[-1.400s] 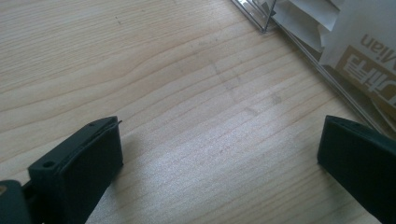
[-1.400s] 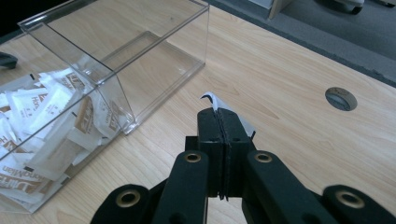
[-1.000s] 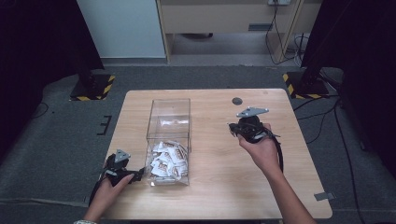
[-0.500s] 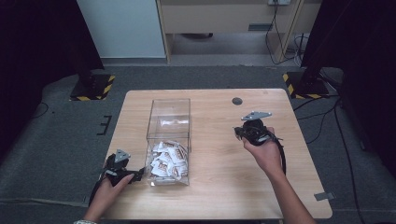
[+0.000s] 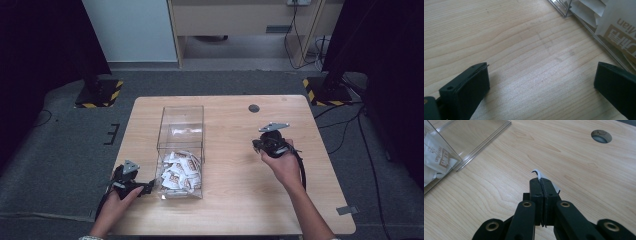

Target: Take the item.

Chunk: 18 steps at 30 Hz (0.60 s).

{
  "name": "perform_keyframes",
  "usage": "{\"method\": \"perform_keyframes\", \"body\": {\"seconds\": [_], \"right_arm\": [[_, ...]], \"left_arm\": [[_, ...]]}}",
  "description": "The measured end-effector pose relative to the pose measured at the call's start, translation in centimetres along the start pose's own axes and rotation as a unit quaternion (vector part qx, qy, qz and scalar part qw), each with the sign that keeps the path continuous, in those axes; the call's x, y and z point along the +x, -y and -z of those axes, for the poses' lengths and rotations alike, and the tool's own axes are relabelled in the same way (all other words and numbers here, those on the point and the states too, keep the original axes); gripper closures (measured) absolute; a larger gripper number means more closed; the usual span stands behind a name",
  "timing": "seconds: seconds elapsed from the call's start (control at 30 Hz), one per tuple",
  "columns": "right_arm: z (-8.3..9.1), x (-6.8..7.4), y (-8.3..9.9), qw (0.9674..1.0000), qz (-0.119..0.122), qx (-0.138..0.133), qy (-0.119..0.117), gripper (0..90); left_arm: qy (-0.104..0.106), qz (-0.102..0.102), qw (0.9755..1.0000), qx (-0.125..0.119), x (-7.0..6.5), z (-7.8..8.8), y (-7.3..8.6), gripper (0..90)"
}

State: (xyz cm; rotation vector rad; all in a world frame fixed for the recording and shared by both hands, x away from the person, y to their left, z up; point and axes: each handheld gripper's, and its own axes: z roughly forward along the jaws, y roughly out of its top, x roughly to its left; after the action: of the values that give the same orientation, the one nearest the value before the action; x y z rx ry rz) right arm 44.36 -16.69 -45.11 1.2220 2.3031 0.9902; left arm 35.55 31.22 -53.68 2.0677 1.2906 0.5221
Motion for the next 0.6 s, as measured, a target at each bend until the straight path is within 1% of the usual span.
{"method": "perform_keyframes", "body": {"seconds": [0.13, 0.3, 0.37, 0.6], "right_arm": [[-0.5, 0.1, 0.3, 1.0, 0.0, 0.006, -0.002, 88.8], [-1.6, 0.5, 0.8, 0.9999, 0.0, 0.014, -0.005, 88.7], [-2.0, 0.5, 0.9, 0.9998, 0.003, 0.018, -0.005, 88.5], [-3.1, 0.5, 0.7, 0.9997, 0.0, 0.026, 0.0, 87.9]], "left_arm": [[0.0, 0.0, 1.0, 0.0, 0.0, 0.0, 0.0, 0.0], [0.0, 0.0, 1.0, 0.0, 0.0, 0.0, 0.0, 0.0], [0.0, 0.0, 1.0, 0.0, 0.0, 0.0, 0.0, 0.0], [0.0, 0.0, 1.0, 0.0, 0.0, 0.0, 0.0, 0.0]]}}
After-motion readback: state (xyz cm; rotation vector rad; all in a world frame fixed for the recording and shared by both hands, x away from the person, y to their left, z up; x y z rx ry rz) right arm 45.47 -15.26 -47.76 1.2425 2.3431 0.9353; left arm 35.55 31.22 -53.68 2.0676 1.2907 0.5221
